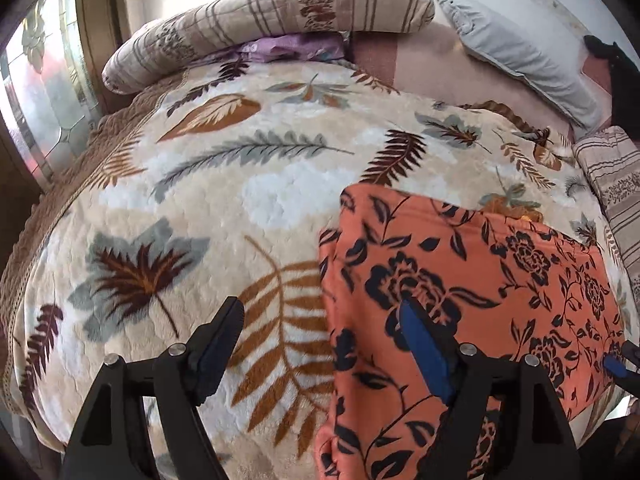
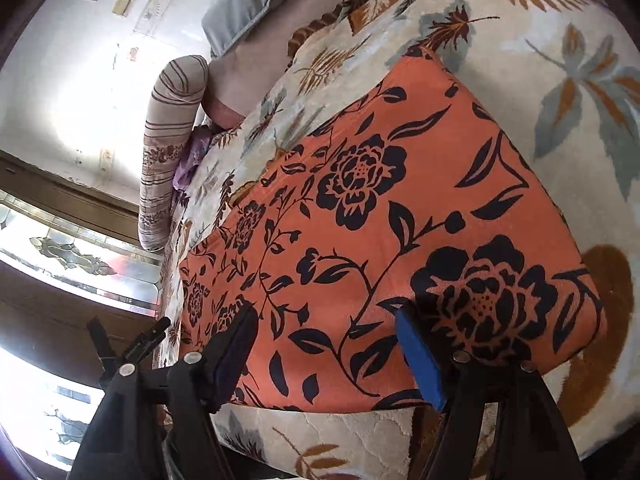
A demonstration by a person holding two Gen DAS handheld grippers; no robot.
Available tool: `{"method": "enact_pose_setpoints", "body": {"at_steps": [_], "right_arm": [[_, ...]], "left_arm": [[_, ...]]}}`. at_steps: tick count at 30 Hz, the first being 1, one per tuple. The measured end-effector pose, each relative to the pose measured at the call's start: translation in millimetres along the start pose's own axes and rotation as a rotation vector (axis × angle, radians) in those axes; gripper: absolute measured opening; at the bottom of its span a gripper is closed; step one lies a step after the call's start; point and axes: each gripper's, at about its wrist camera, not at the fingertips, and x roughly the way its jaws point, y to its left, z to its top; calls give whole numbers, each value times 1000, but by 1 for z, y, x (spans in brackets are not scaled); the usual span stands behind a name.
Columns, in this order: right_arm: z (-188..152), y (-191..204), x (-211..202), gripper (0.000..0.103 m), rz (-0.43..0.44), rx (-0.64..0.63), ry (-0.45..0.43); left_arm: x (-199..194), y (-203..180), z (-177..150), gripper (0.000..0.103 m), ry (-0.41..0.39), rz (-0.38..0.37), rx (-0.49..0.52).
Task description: Fold small clothes
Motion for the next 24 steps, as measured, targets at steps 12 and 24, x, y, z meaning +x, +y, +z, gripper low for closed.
{"method": "enact_pose_setpoints", "body": {"at_steps": [12,24], "right_arm": [[35,-23,-10,74,40,95,58],[120,-14,1,79,109,151,-8]], "left_arm": [[96,25,55,86,135,162,-80],[-27,-2,-24,87,-41,29,-55]]}}
